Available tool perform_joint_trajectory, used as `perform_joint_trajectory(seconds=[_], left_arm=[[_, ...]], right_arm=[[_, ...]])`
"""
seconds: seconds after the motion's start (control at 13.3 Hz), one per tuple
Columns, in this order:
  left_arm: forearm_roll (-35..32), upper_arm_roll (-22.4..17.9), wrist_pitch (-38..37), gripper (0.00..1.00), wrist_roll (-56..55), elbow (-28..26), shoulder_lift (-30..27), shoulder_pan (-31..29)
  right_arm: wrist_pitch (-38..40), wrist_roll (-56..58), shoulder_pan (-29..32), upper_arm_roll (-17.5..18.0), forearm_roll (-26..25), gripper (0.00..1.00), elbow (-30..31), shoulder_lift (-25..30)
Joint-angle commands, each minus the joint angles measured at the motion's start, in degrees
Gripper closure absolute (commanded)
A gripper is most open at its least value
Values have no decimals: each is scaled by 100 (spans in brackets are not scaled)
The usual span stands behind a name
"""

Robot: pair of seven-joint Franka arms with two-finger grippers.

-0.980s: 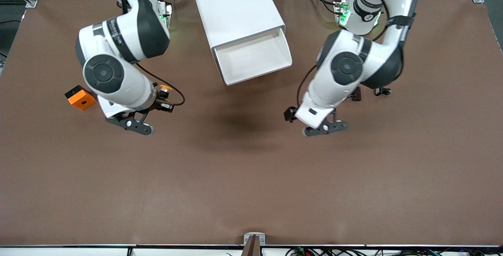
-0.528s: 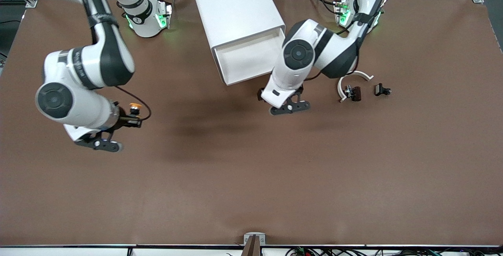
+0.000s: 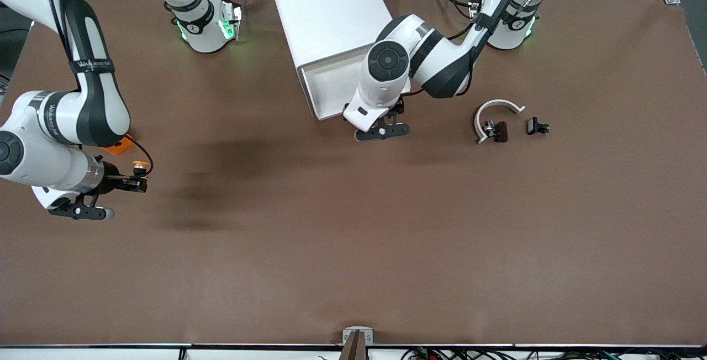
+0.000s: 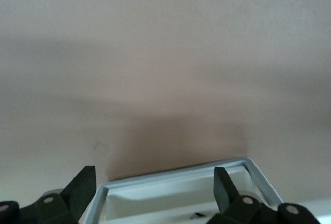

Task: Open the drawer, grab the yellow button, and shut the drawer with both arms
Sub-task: 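Lower the button beside the orange block and open the right gripper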

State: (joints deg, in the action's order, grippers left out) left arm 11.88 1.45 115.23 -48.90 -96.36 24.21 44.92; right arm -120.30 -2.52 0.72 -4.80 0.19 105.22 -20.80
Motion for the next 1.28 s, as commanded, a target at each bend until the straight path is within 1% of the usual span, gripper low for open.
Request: perform_joint_trajectory(seconds=[0.0,0.15,0.23,0.38,0.53,0.75,1.13,1.21], left_arm=[[157,223,61,0,-111,-216,-163,-18],[288,321,61,0,-120,-304,-259,-27],[402,347,61,0,-111,-365,-268,-27],[465,531,61,0,-111,-427,-277,-44],[648,689,34,0,-128,-506,-321,-36],[711,883,34,0,-242,-629,-286,-36],[1167,980,8,0,-190,-629,-216,-36],[1168,980,8,0,-172,-638,-215,-36]], right_arm=[[-414,33,165,120,-54,100,542,243],[-835,41,270,120,-54,100,824,226],[-924,94,349,111,-80,100,834,182],[-1169,243,481,120,-229,100,825,51],[-1398,243,499,111,-256,100,816,-134],[-1679,243,517,111,-265,100,790,-397],[-1900,156,578,120,-248,100,694,-819],[-1900,147,587,120,-239,100,693,-881]])
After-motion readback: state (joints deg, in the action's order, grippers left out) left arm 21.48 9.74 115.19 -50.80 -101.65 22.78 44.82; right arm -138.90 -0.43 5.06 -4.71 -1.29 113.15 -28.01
